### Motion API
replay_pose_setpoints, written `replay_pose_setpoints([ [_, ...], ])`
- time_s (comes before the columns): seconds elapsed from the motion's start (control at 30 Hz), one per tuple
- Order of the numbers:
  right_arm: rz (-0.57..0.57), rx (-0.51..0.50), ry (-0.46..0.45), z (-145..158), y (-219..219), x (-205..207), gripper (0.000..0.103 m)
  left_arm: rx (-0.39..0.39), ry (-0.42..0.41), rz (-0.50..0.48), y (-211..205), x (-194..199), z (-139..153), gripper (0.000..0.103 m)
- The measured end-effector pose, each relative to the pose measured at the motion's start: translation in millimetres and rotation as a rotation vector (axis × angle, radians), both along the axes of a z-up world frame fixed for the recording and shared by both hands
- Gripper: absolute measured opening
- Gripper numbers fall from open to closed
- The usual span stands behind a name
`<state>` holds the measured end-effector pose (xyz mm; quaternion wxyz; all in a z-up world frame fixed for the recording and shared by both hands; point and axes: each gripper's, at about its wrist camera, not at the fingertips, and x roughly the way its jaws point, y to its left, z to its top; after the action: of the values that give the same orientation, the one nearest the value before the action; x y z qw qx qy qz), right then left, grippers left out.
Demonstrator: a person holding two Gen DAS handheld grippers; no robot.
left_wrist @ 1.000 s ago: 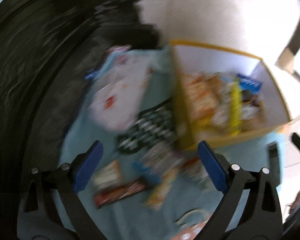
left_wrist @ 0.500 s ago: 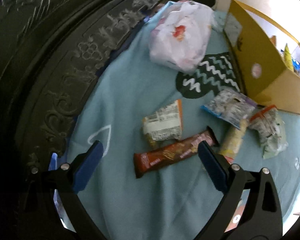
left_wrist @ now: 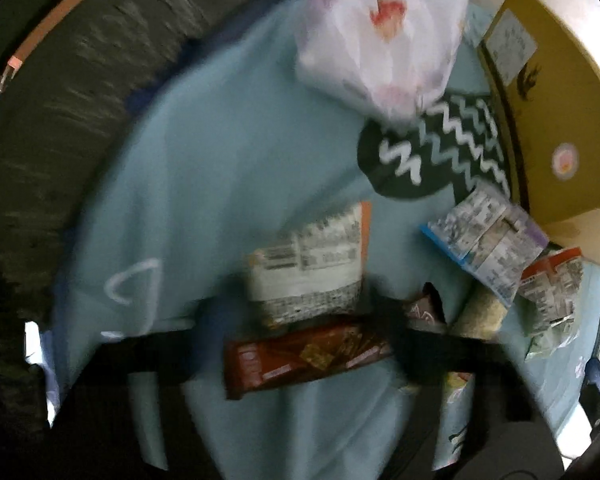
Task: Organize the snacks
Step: 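Grasp brown chocolate bar with right tool while left tool reaches toward white-labelled bag, then grasp orange-striped snack bag with left tool while right tool carries chocolate bar toward box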
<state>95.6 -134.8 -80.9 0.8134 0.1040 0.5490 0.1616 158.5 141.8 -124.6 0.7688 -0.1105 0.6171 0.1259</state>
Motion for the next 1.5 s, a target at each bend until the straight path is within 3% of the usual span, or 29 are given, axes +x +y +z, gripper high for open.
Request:
replay_pose_setpoints([
  [0.03,0.037,-0.012,-0.017,1.9,8.9,-1.9,0.067,0.01,-0.013,-0.022,-3.3,1.7,2.0,0.044],
  [0.1,0.104,-0.032,-0.043,4.1,23.7,-5.8,0.067,0.014,-0.021,-0.059,-10.1,2.6,8.0,0.04],
  [0.3,0.325,-0.029,-0.118,11.7,75.8,-16.6,0.068,0.016,-0.071,-0.103,-19.5,-19.6,45.7,0.039],
  [0.47,0.557,0.004,-0.228,13.9,125.4,-14.1,0.068,0.038,-0.136,-0.078,-4.7,-44.6,88.2,0.04],
  [0.57,0.635,0.025,-0.243,6.6,147.6,0.2,0.068,0.067,-0.157,-0.034,8.5,-55.6,108.3,0.04],
  [0.67,0.667,0.042,-0.231,-3.6,163.2,19.7,0.068,0.088,-0.162,0.042,29.4,-63.7,108.8,0.041],
  [0.77,0.735,0.007,-0.232,-13.8,186.0,31.8,0.068,0.057,-0.144,0.145,50.1,-64.2,97.0,0.041],
  [1.03,0.989,-0.101,-0.208,-42.5,231.2,34.9,0.067,0.051,-0.136,0.195,70.0,-72.1,90.9,0.041],
  [1.13,1.057,-0.209,-0.242,-52.9,241.8,30.0,0.056,0.043,-0.13,0.198,66.9,-71.1,83.6,0.041],
  [1.2,1.053,-0.236,-0.236,-51.9,243.3,29.9,0.043,0.033,-0.125,0.204,64.9,-71.4,80.6,0.042],
  [1.23,1.037,-0.24,-0.219,-50.4,243.4,32.3,0.024,0.032,-0.123,0.204,64.1,-72.1,80.2,0.042],
  [1.37,0.944,-0.232,-0.161,-45.7,231.1,42.9,0.024,0.03,-0.12,0.192,58.1,-68.8,80.8,0.042],
  [1.5,0.752,-0.078,-0.097,-21.8,196.3,55.1,0.024,0.039,-0.135,0.171,51.0,-66.5,88.8,0.041],
])
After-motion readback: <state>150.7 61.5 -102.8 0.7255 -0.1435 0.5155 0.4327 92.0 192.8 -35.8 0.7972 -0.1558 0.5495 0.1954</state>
